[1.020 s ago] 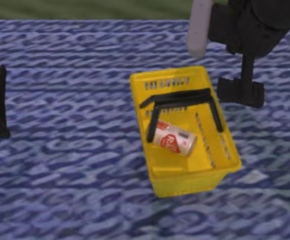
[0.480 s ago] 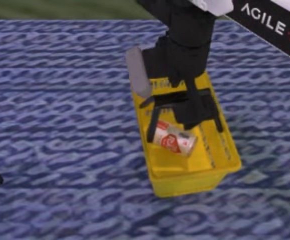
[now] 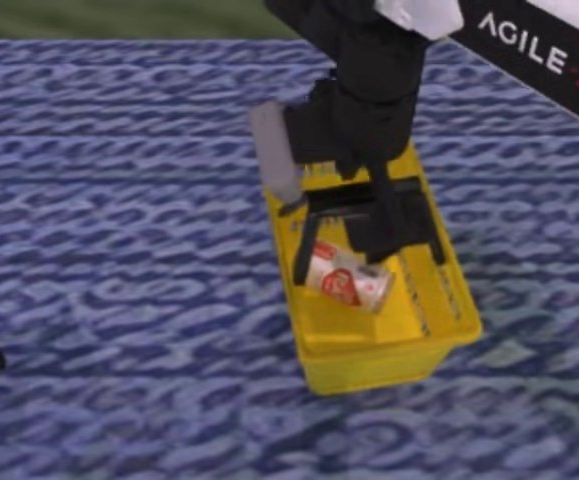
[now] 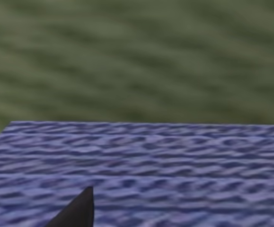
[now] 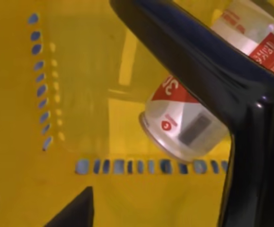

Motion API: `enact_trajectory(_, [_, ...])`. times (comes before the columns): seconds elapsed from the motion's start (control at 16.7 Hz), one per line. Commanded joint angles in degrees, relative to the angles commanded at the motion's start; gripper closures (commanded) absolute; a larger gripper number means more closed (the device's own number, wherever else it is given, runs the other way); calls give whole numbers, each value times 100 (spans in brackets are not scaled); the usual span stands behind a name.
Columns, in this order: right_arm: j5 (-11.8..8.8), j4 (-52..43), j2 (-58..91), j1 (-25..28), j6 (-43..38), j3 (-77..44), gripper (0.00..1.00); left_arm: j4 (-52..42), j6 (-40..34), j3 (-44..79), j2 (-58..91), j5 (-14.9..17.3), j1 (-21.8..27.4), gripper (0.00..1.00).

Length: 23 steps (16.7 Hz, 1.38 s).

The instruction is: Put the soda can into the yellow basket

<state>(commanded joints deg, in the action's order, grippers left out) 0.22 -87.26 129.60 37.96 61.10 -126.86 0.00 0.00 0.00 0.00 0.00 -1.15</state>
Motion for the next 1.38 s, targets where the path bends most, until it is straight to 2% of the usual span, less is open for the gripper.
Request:
enact_trajectory(0.48, [-1, 362, -78, 11, -9, 441, 0, 0, 0, 0, 0, 0, 0, 0])
enact_trajectory(1.26, [-1, 362, -78, 11, -9, 441, 98, 0, 0, 0, 0, 0, 0, 0])
enact_trajectory(1.38, [-1, 362, -78, 11, -9, 441, 100, 0, 0, 0, 0, 0, 0, 0])
